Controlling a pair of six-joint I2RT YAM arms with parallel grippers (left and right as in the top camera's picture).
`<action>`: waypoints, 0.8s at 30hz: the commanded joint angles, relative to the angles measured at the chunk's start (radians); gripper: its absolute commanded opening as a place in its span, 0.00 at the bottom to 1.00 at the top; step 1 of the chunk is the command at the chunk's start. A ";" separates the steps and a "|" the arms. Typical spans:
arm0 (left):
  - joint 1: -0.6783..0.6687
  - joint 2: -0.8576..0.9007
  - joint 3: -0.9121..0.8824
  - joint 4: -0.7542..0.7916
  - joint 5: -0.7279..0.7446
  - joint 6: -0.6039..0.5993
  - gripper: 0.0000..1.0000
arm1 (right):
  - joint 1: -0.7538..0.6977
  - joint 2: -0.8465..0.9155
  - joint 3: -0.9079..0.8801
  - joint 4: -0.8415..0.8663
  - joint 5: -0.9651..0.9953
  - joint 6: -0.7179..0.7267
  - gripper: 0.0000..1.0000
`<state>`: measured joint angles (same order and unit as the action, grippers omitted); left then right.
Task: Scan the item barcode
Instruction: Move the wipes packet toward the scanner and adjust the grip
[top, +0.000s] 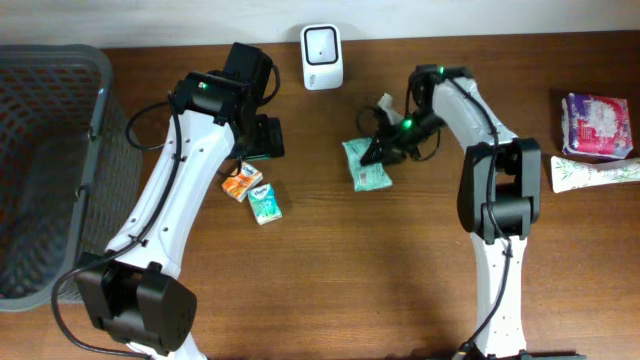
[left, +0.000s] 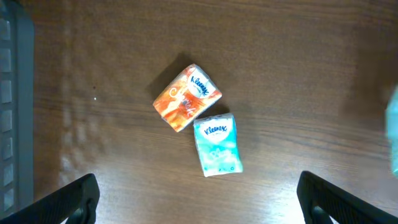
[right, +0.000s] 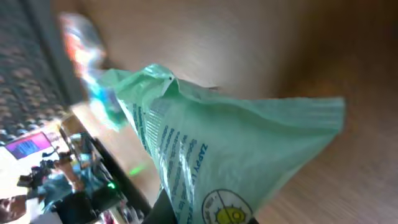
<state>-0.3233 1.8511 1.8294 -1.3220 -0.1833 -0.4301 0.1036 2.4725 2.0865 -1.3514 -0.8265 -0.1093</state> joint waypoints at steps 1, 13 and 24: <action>-0.004 -0.020 0.011 0.000 0.003 0.012 0.99 | -0.002 -0.015 0.285 -0.100 -0.109 -0.006 0.04; -0.010 -0.021 0.011 0.000 0.003 0.012 0.99 | 0.068 -0.014 0.760 -0.171 -0.150 0.020 0.04; -0.016 -0.021 0.011 0.000 0.003 0.012 0.99 | 0.080 -0.014 0.757 -0.190 0.050 0.061 0.04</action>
<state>-0.3351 1.8511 1.8294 -1.3212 -0.1837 -0.4301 0.1646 2.4714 2.8265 -1.5280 -0.9318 -0.0853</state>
